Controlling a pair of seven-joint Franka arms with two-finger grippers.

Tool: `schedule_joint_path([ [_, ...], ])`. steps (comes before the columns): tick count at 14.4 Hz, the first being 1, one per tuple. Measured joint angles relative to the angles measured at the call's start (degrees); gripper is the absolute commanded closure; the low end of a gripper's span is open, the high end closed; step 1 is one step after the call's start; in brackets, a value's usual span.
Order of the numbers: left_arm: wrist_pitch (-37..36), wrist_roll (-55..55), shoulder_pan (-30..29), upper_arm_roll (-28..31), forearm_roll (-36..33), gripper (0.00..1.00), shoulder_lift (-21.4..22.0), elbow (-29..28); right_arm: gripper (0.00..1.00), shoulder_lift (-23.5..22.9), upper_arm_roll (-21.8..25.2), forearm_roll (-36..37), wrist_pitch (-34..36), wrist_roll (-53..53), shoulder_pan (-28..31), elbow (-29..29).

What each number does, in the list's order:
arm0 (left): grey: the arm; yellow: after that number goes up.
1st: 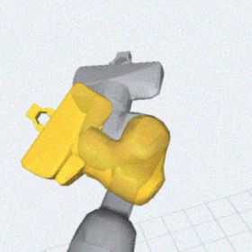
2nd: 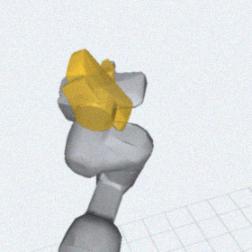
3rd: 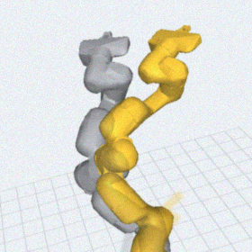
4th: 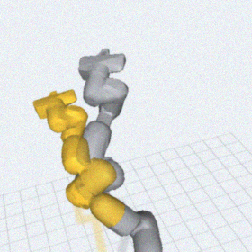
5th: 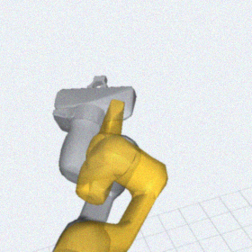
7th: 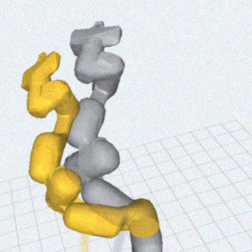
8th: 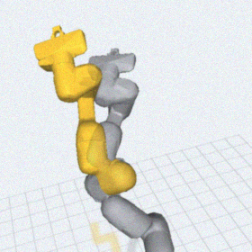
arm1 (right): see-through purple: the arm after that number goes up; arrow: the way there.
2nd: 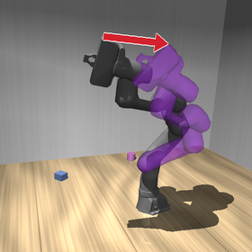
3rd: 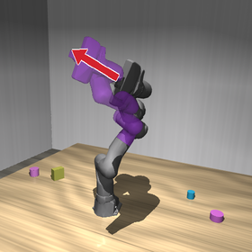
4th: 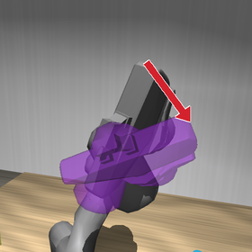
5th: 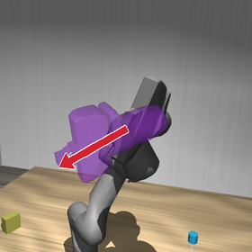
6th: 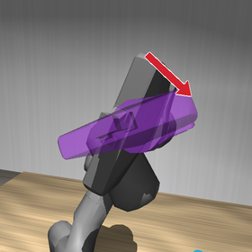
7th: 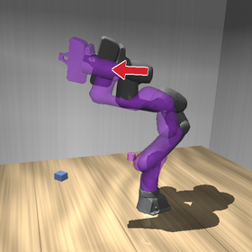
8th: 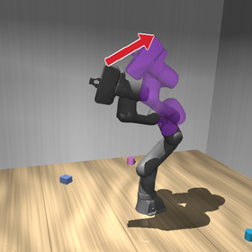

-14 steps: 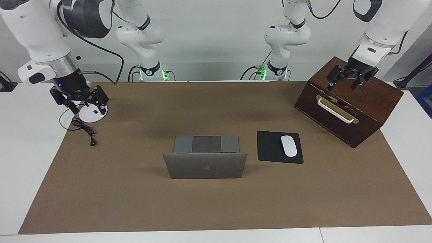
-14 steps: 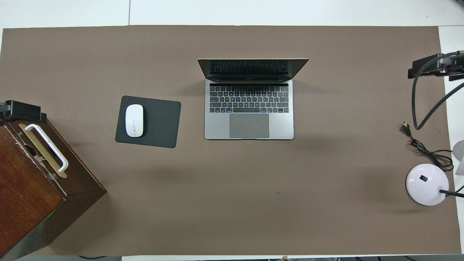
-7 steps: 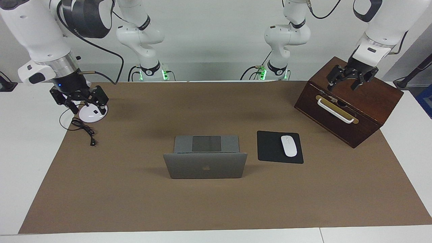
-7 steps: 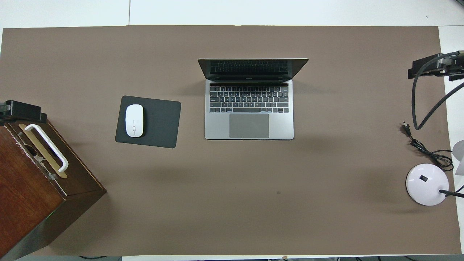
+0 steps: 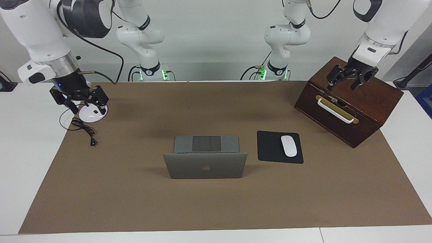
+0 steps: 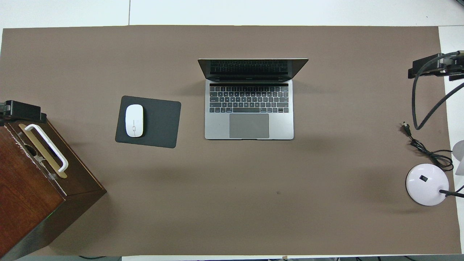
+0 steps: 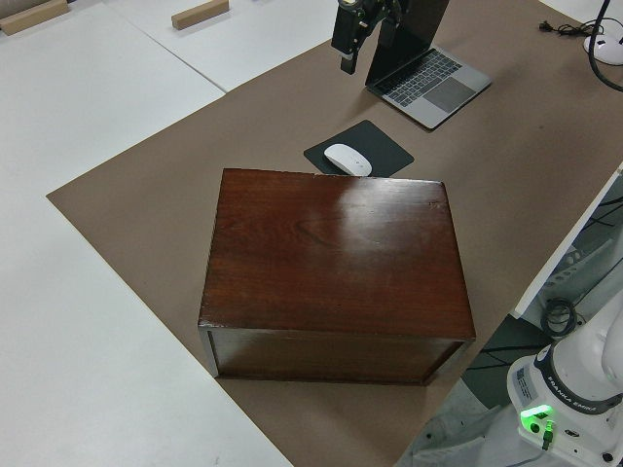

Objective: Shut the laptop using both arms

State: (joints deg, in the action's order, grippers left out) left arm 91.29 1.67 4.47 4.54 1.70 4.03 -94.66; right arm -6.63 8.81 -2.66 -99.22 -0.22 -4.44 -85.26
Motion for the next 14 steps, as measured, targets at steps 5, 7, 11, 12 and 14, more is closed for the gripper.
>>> schedule_joint_path([
  [5, 0.0, -0.3, 0.0, 0.0, 0.0, 0.44, 0.0, 0.0, 0.00, 0.0, 0.0, 0.0, -0.8, 0.0, 0.0, 0.0],
  [7, 0.0, -1.4, 0.0, 0.0, 0.0, 1.00, 0.0, 0.0, 0.00, 0.0, 0.0, 0.0, -1.7, 0.0, 0.0, 0.0],
  [11, 0.1, -4.1, 0.0, 0.0, 0.0, 1.00, 0.0, 0.0, 0.28, -0.4, 0.0, 0.0, -5.6, 0.0, 0.0, 0.0],
  [12, 0.1, -4.7, 0.0, 0.0, 0.0, 1.00, 0.0, 0.0, 0.47, -0.7, 0.0, 0.0, -6.2, 0.0, 0.0, 0.0],
  [14, 0.5, -5.8, 0.0, 0.0, 0.0, 1.00, 0.0, 0.0, 0.89, -1.7, 0.0, 0.0, -7.3, -0.4, 0.0, 0.0],
])
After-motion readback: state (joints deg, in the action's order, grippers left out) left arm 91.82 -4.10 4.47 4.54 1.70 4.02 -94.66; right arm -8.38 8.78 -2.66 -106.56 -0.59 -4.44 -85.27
